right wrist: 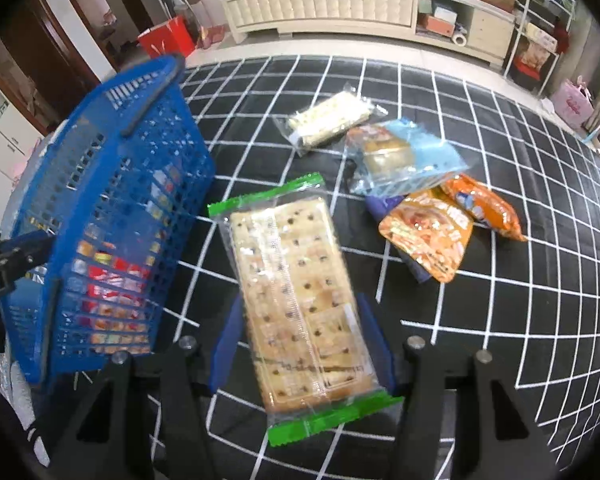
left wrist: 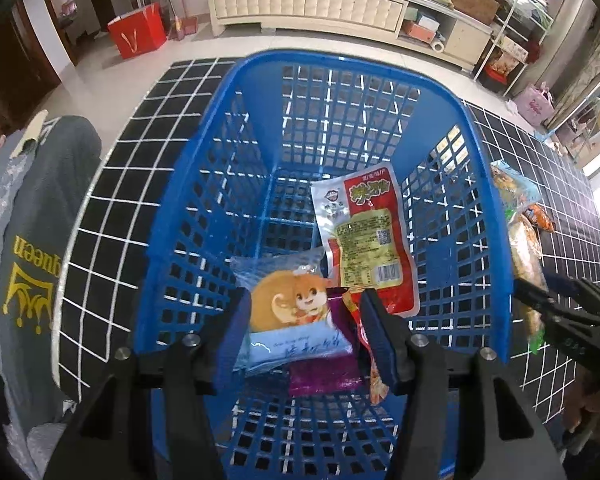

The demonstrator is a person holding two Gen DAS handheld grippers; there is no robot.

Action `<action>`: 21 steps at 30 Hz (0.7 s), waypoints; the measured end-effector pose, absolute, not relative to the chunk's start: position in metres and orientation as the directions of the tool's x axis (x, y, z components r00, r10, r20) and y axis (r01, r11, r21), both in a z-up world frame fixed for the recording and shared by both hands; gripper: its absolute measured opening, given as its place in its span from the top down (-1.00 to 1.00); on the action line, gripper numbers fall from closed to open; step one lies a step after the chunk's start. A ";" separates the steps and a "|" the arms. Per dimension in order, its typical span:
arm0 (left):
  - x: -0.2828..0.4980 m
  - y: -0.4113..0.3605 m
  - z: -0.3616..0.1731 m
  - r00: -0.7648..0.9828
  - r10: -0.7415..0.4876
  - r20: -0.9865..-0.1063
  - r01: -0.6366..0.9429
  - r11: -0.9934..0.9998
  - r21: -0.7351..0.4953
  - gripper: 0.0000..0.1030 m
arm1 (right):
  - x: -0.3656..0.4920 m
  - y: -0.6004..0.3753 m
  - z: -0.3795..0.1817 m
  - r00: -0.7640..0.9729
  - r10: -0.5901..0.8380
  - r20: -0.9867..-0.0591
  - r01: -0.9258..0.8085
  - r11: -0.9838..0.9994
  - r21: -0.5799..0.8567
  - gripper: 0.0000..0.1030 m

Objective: Organize snacks
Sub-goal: 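Release the cartoon bag into the basket with the left tool while the right tool lifts the crackers, then carry the cracker pack into the basket and open the right tool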

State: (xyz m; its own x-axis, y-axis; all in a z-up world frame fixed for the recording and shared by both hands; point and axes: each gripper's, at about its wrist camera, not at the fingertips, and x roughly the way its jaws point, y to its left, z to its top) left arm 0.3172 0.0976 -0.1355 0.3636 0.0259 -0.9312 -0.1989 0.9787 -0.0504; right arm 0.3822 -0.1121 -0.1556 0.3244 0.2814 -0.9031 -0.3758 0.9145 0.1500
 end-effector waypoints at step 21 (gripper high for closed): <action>0.255 0.150 -0.053 0.526 0.011 -0.850 -0.230 0.965 -0.130 -0.04 | 0.337 -0.051 -0.037 0.478 0.360 -0.801 -0.485 0.869 0.101 -0.20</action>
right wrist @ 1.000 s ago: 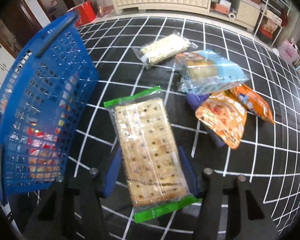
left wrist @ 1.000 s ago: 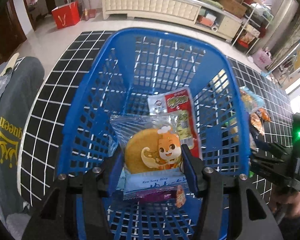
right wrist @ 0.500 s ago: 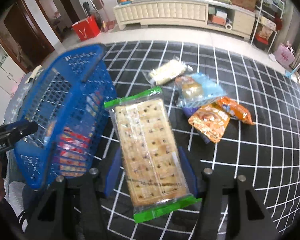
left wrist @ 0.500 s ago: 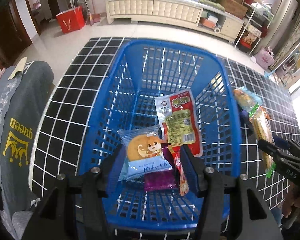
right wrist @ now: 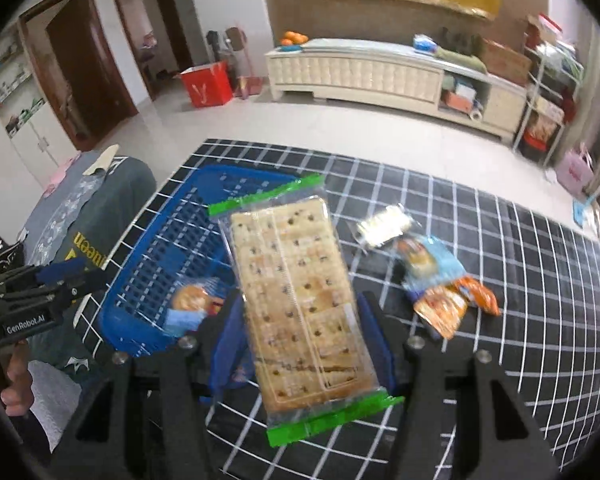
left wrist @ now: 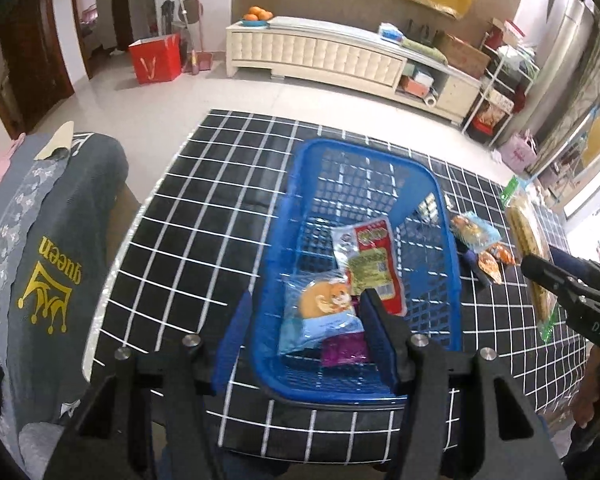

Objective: Organize snacks
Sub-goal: 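Carry the cracker pack into the basket and open the right tool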

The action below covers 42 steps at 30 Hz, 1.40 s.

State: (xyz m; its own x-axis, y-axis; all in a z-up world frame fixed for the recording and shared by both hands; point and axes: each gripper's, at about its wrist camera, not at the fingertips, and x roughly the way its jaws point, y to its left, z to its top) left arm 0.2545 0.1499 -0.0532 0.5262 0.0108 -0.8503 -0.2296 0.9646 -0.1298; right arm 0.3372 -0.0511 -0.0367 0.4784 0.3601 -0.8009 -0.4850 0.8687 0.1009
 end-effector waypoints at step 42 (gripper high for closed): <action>0.271 0.208 -0.084 0.481 0.030 -0.876 -0.299 0.945 -0.132 -0.04 | 0.360 0.065 -0.071 0.433 0.225 -0.873 -0.670 0.728 -0.145 -0.40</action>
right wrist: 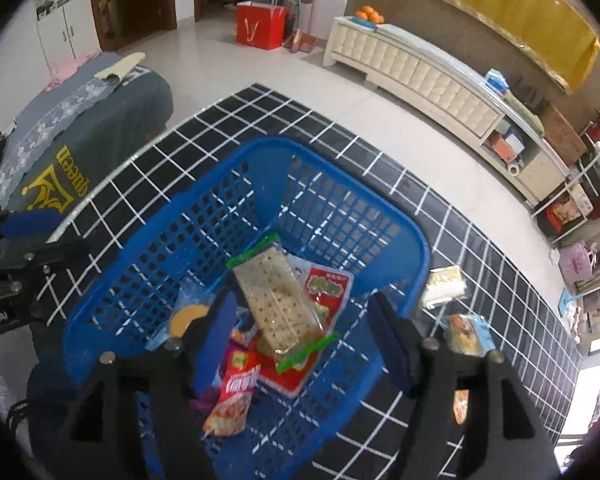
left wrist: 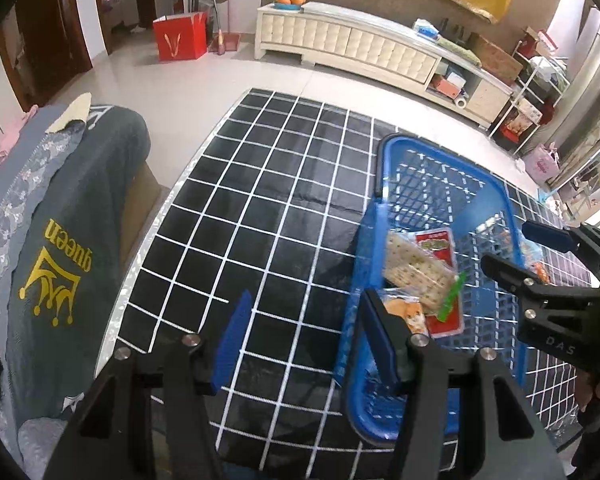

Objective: Organize snacks
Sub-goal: 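Move both tools back over the remaining snacks on the mat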

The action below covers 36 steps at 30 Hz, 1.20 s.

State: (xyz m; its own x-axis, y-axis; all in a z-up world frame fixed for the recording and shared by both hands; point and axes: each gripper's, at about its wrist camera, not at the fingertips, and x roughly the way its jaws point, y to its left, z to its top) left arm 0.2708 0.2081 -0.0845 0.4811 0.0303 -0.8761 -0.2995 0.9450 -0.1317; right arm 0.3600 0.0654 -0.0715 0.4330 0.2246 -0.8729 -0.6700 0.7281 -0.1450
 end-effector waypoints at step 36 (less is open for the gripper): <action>0.261 -0.033 -0.035 0.510 -0.072 -0.857 0.026 0.997 -0.068 -0.04 | 0.291 -0.197 -0.008 0.586 0.239 -0.774 -0.372 0.928 0.005 -0.49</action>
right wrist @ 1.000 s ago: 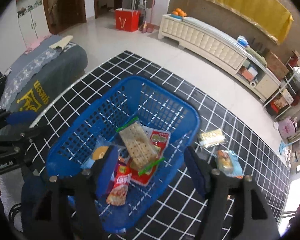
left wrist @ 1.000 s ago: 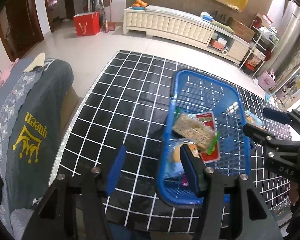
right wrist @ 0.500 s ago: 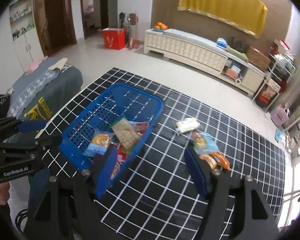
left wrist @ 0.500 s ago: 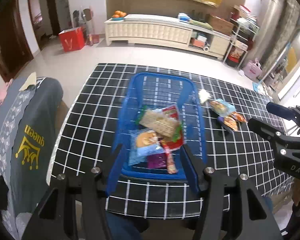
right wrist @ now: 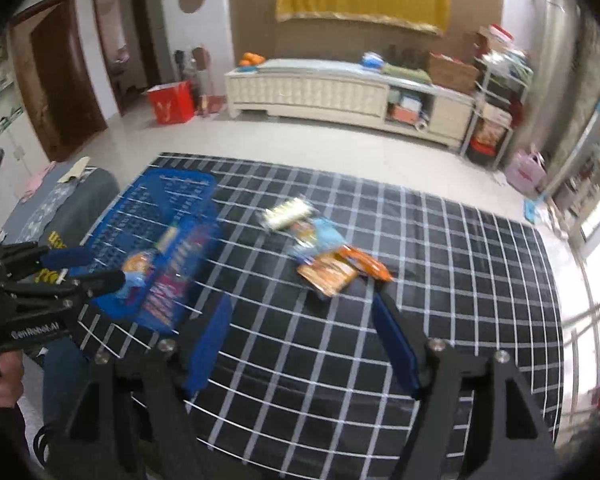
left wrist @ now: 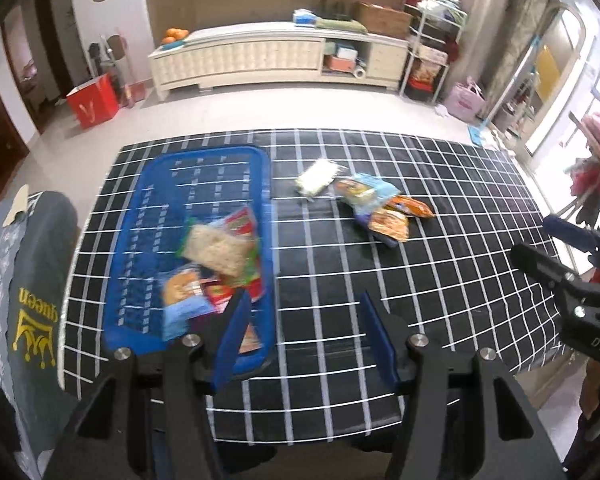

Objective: Organize snacks
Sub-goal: 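Move both tools back over the remaining snacks on the mat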

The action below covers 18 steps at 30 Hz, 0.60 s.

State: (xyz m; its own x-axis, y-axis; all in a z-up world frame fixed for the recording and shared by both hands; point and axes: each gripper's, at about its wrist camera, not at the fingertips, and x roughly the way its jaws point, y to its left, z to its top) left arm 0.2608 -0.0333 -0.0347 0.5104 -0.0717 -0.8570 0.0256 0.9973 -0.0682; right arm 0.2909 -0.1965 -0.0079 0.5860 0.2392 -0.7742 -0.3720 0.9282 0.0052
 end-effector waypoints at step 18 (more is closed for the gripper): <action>0.332 -0.104 -0.097 0.428 -0.092 -0.899 0.066 0.995 -0.071 -0.08 | 0.353 -0.278 -0.078 0.498 0.227 -0.837 -0.248 0.962 0.114 -0.56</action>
State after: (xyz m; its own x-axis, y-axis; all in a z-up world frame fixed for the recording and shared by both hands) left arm 0.3315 -0.1040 -0.0970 0.4276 -0.0920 -0.8993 0.0658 0.9953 -0.0705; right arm 0.3532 -0.2778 -0.0784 0.4977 0.2273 -0.8371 -0.2476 0.9621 0.1141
